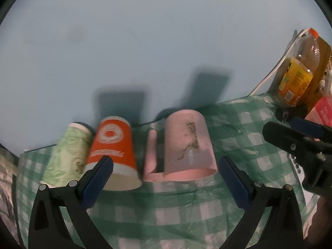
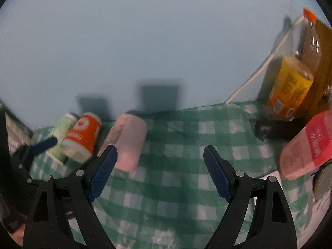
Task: Flip cup upside down
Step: 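Move the right gripper to the pink mug and close on its body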
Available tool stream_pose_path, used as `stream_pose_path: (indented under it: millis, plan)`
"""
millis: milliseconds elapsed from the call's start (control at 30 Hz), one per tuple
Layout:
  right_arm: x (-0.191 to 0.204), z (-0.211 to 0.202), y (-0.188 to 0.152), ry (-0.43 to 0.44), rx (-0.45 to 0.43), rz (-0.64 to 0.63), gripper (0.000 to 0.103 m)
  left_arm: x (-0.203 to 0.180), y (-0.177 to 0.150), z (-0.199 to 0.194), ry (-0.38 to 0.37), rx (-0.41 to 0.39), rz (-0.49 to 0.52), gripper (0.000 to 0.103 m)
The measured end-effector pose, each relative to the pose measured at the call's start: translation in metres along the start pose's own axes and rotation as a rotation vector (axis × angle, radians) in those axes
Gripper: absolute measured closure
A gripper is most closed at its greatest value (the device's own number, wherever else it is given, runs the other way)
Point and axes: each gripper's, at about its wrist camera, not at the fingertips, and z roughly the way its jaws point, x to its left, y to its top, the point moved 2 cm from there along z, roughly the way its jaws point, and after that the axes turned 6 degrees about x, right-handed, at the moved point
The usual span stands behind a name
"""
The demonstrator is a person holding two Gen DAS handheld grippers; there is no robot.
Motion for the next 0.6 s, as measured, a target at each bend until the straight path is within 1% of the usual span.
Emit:
stream_pose_path:
  millis: [100, 200, 333, 400, 467, 600]
  plan:
    - [-0.010, 0.014, 0.010, 0.019, 0.029, 0.035, 0.019, -0.007, 0.011, 0.015, -0.020, 0.026, -0.009, 0.000]
    - [-0.020, 0.026, 0.017, 0.043, 0.056, 0.073, 0.019, -0.011, 0.020, 0.023, -0.021, 0.041, 0.001, 0.001]
    - [-0.030, 0.031, 0.022, 0.043, 0.061, 0.103, 0.019, -0.019, 0.030, 0.039, -0.036, 0.079, -0.003, 0.001]
    - [-0.035, 0.035, 0.024, 0.044, 0.065, 0.114, 0.019, -0.021, 0.032, 0.046, -0.050, 0.102, -0.004, 0.003]
    - [-0.040, 0.038, 0.025, 0.040, 0.067, 0.120, 0.019, -0.025, 0.034, 0.055, -0.068, 0.136, 0.011, 0.010]
    - [-0.049, 0.045, 0.025, 0.035, 0.076, 0.144, 0.019, -0.029, 0.034, 0.068, -0.043, 0.169, 0.026, 0.012]
